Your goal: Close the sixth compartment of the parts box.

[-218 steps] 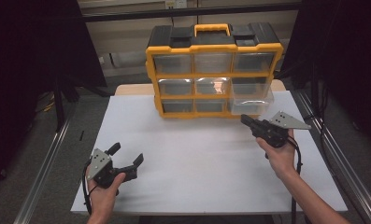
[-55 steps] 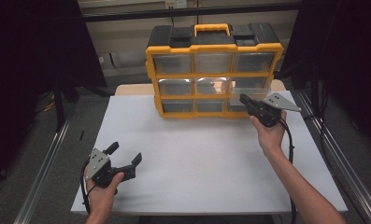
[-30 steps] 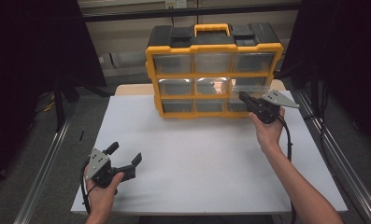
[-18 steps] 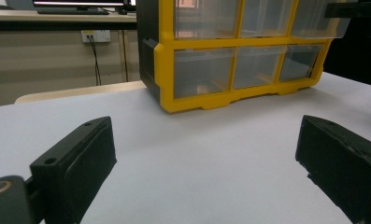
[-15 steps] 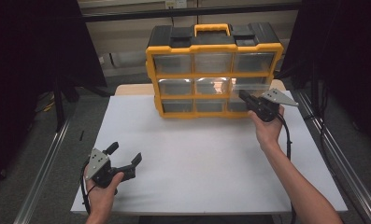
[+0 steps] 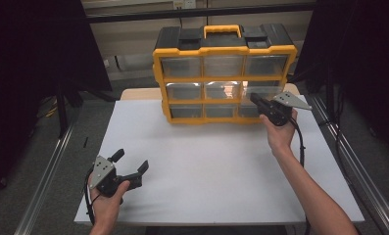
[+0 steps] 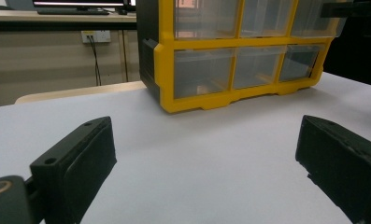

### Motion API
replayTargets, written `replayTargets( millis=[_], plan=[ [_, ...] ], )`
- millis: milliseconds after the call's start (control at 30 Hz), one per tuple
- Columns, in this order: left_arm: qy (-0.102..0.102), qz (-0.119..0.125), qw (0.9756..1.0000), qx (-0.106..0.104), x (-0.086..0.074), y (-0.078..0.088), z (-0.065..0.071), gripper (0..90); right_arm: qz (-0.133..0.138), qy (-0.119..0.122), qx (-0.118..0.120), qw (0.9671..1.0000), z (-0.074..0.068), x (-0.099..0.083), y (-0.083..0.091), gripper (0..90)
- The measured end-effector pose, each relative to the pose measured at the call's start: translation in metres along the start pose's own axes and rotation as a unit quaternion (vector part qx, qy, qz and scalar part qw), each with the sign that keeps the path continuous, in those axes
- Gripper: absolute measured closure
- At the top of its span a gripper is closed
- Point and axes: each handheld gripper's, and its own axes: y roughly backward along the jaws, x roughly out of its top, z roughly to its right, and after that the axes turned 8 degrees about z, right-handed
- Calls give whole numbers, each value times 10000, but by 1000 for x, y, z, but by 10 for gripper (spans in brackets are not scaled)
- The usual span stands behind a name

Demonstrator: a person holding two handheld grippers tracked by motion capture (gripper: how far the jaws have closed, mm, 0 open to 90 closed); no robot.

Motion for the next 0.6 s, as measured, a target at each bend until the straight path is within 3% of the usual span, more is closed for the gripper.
replayTargets(
  millis=[600],
  plan=[
    [-1,-3,10000,2,0,0,-1,49,21,-77,-71,9999,3,1,-5,900]
  ],
)
